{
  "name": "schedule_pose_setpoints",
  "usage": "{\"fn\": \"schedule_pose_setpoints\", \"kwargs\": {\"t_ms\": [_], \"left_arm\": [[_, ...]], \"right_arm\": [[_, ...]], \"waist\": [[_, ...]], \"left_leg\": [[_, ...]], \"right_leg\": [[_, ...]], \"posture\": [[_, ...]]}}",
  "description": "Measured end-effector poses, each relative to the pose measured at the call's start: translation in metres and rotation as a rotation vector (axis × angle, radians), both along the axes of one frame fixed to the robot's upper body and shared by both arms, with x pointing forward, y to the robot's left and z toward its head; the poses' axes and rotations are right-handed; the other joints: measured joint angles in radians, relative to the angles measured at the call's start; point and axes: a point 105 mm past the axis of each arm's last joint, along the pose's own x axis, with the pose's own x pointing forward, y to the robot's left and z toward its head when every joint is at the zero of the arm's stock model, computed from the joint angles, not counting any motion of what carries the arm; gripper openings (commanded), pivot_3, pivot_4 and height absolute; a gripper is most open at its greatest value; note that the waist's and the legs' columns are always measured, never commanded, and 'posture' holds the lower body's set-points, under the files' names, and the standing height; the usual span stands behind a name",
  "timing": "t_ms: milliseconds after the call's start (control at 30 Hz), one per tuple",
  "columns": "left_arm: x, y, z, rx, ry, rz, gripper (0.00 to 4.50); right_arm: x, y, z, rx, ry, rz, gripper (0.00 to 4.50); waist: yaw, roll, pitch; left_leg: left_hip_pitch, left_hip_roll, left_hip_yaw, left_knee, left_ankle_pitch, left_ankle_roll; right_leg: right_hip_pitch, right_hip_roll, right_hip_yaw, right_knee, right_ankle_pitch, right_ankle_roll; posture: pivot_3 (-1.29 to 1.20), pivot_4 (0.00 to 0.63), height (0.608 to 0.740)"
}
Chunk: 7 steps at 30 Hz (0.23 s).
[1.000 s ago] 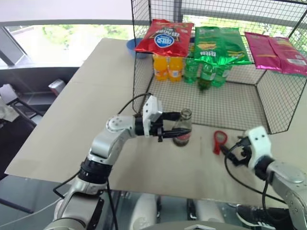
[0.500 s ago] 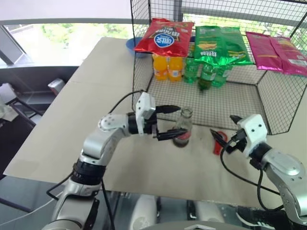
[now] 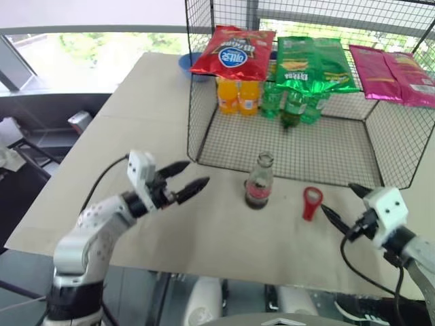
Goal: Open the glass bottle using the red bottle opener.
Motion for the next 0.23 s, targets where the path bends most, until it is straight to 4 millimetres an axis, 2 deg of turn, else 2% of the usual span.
{"fn": "schedule_pose_setpoints", "kwargs": {"t_ms": [133, 233], "left_arm": [[-0.015, 0.021, -0.02, 0.025, 0.025, 0.14, 4.48], [-0.019, 0.031, -0.022, 0.029, 0.013, 0.208, 4.48]], "right_arm": [[-0.021, -0.024, -0.011, -0.032, 0.028, -0.053, 4.5], [-0.03, -0.037, -0.014, -0.042, 0.033, -0.085, 4.5]], "waist": [[-0.002, 0.0, 0.0], [-0.004, 0.001, 0.0]], "left_leg": [[0.001, 0.001, -0.001, 0.001, -0.002, -0.004], [0.002, 0.002, -0.001, 0.0, -0.003, -0.005]], "right_leg": [[0.0, -0.005, 0.001, 0.0, -0.002, 0.003], [0.0, -0.007, 0.0, 0.001, -0.001, 0.002]], "posture": [[0.0, 0.15, 0.74], [0.0, 0.15, 0.74]]}}
